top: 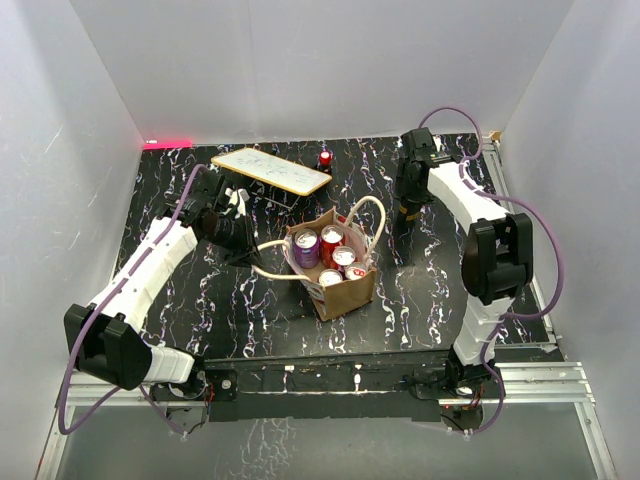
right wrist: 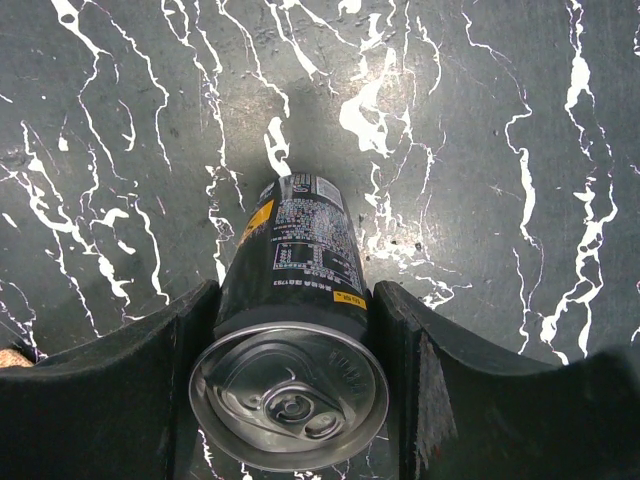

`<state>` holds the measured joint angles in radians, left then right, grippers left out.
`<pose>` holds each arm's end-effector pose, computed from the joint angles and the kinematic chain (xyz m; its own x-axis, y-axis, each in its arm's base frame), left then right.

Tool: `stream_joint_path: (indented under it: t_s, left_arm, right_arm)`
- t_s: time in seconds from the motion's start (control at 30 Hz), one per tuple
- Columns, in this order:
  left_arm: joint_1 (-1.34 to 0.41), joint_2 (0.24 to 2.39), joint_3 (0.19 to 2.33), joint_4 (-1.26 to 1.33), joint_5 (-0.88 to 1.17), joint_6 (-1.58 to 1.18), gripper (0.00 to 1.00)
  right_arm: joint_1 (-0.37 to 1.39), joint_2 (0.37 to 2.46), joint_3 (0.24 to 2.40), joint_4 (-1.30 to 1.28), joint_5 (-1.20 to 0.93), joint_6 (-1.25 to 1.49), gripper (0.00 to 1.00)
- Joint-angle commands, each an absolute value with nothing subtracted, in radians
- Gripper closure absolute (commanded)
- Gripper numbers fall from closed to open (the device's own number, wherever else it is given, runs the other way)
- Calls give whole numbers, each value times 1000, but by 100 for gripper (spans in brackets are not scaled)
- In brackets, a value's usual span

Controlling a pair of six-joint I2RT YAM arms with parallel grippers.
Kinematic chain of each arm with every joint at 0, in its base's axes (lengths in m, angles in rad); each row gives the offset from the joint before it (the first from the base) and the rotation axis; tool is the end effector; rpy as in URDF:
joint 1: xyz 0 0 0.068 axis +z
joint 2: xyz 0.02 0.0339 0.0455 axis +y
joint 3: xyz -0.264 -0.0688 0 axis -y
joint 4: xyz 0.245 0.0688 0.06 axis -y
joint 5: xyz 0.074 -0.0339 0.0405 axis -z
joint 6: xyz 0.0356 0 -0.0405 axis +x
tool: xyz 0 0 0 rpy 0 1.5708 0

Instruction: Take the beverage out of the canvas bag

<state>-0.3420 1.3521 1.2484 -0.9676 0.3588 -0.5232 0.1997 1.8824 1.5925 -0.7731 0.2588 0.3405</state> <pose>0.2445 -0.1003 0.3113 -0.9524 -0.1575 -0.2609 -0.0039 0.8623 -0.5063 0.3993 0.0715 0.2575 -0.8306 0.1613 -0.5330 0.2202 0.9742 -0.0484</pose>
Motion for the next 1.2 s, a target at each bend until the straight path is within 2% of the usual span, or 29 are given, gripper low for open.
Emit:
stream_joint_path:
  t_s: [0.0,0.23,0.37,0.5,0.7,0.8,1.0,1.17]
  left_arm:
    - [-333,1319,1280,-1033,371,-490,100]
    - [-333,1315,1280,-1029,371,-486,100]
    - [-334,1319,1282,-1019,377,-489,100]
    - [-333,1321,1278,-1008,380,-494,100]
    - [-333,1325,1269,-996,395,-500,100]
    - [-333,1324,1261,-988,404,-507,100]
    - [-333,1324,1247,-981,413,-511,100]
    - [-334,1333,1247,-983,424,-507,100]
  right_arm:
    - [189,1886,1665,-762,266,337,88]
    - [188,1873,1668,-802,255,337,37]
    - [188,1831,1699,-852,259,326,23]
    - [188,1726,1637,-877,208,330,19]
    - [200,1477,1354,-858,32,345,20]
    - [204,1367,1293,-882,-22,334,20]
    - [255,1261,1352,-955,-141,323,19]
    - [510,1308,1504,-1019,-103,341,19]
